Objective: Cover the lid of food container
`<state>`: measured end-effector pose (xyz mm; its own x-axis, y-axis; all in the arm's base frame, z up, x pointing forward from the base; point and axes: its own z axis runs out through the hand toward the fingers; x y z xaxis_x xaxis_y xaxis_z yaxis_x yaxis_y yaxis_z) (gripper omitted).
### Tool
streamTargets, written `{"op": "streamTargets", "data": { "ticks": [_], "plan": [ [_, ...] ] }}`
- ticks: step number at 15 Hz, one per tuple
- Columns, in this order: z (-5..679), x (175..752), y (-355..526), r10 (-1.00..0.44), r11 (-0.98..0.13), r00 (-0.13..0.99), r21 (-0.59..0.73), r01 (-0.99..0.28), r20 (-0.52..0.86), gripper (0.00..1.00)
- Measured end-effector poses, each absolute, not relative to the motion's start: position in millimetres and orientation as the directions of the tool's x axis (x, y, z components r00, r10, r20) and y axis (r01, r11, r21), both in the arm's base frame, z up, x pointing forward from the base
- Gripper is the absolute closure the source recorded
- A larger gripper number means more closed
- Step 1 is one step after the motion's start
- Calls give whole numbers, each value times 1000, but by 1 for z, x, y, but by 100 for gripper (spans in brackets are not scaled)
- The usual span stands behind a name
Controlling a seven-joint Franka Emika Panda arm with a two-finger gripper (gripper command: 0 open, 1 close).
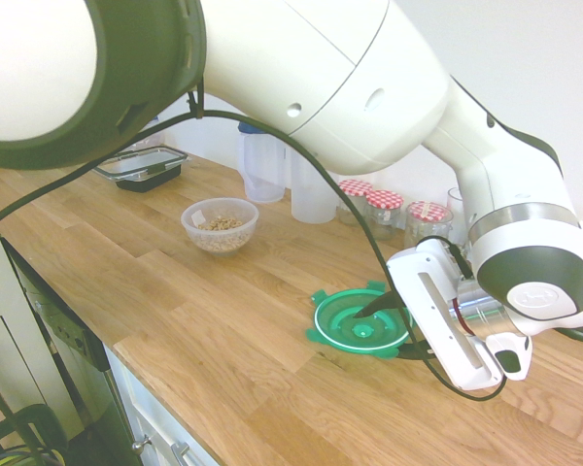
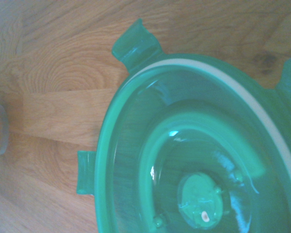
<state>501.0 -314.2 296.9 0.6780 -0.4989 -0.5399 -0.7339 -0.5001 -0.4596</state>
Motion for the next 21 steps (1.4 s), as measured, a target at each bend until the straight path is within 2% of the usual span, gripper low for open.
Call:
{"op": "streamTargets", "data": {
  "ticks": [15, 18, 21],
  "plan": [
    [286, 499, -310, -495, -496, 691, -482, -722, -526, 100],
    [341, 503, -321, -535, -513, 709, -489, -705, -459, 100],
    [412, 499, -323, -619, -588, 690, -362, -723, -375, 100]
  ]
}}
